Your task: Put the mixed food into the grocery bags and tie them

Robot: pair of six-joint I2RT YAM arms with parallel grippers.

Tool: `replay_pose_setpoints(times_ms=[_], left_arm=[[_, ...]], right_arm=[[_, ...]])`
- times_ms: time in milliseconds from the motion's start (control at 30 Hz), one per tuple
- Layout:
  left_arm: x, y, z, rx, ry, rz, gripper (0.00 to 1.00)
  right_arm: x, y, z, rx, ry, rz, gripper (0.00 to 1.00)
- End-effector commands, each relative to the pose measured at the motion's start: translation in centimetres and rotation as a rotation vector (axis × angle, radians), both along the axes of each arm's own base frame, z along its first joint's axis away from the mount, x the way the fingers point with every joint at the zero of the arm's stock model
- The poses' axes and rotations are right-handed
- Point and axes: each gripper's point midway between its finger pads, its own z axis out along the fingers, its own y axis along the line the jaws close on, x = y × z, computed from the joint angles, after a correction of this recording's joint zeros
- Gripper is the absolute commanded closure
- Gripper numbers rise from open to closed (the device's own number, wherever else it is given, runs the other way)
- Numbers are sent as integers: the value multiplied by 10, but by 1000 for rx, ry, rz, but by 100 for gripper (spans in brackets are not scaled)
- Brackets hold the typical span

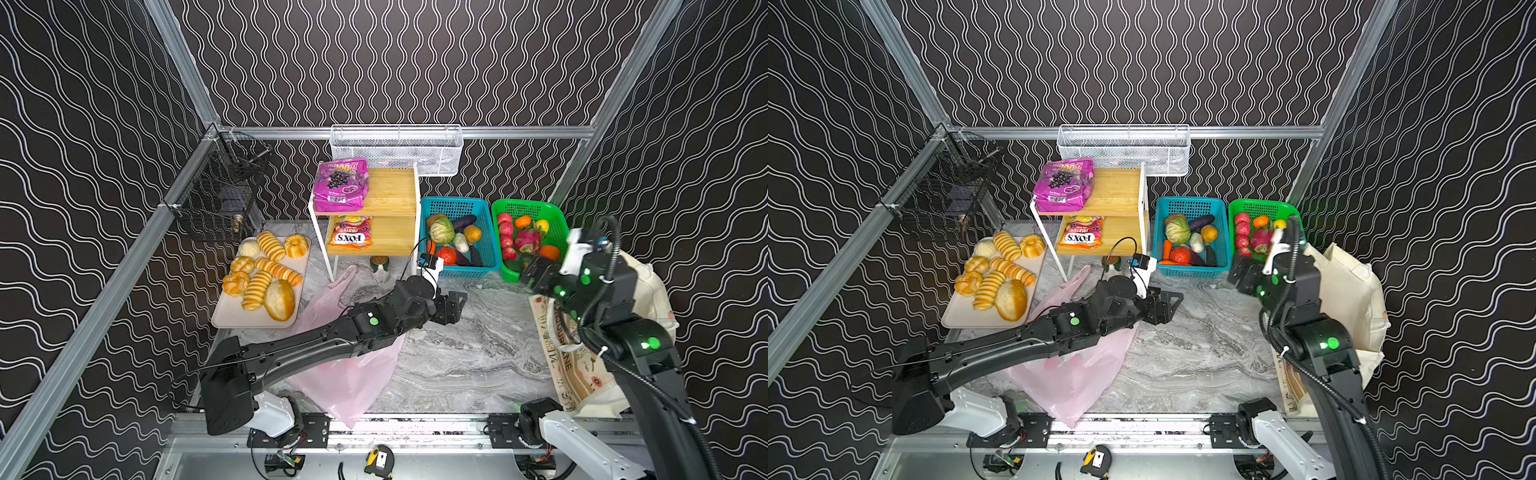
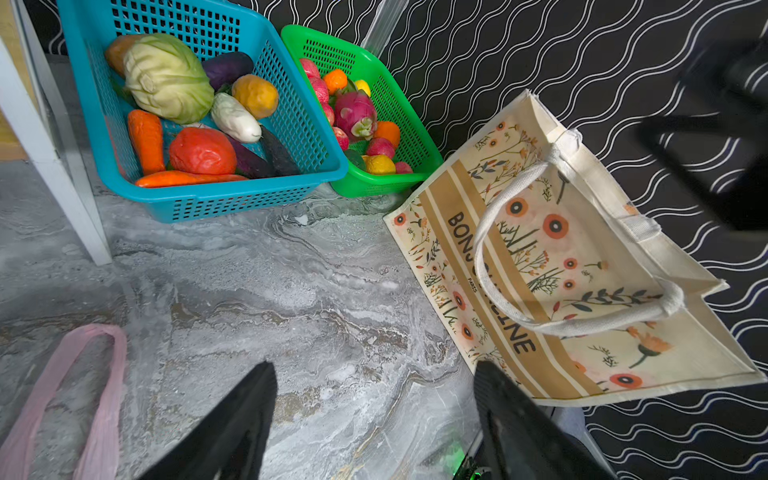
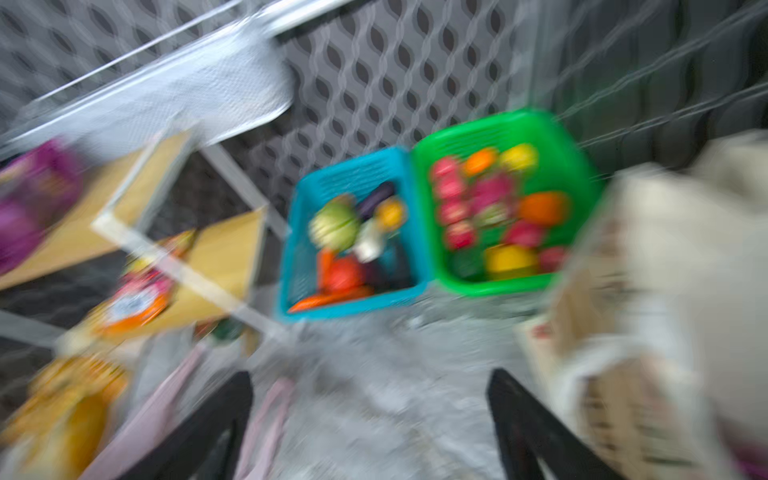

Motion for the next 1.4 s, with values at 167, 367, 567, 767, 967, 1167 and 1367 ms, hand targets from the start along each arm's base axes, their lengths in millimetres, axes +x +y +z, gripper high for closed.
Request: replay_pose_setpoints(times_ms=[167, 367, 567, 767, 967, 1167, 1367], left_arm=[[-5, 2, 7, -6, -4, -37, 21], [1, 17, 10, -8, -8, -28, 21], [14, 32, 12, -20, 3, -6, 21], [21, 34, 11, -31, 20, 0, 21], [25, 34, 13, -34, 25, 11, 21], [26, 32, 11, -44, 38, 13, 21], [25, 31, 10, -49, 49, 9, 21]], right_arm=[[12, -99, 4, 42, 98, -310, 0], [37, -127, -36, 138, 210, -396, 0], [69, -132, -68, 199, 225, -392, 10], [110, -147, -88, 124, 210, -368, 35], [134, -146, -67, 38, 83, -279, 78], [148, -140, -57, -42, 36, -184, 89], [155, -130, -55, -103, 14, -88, 83]])
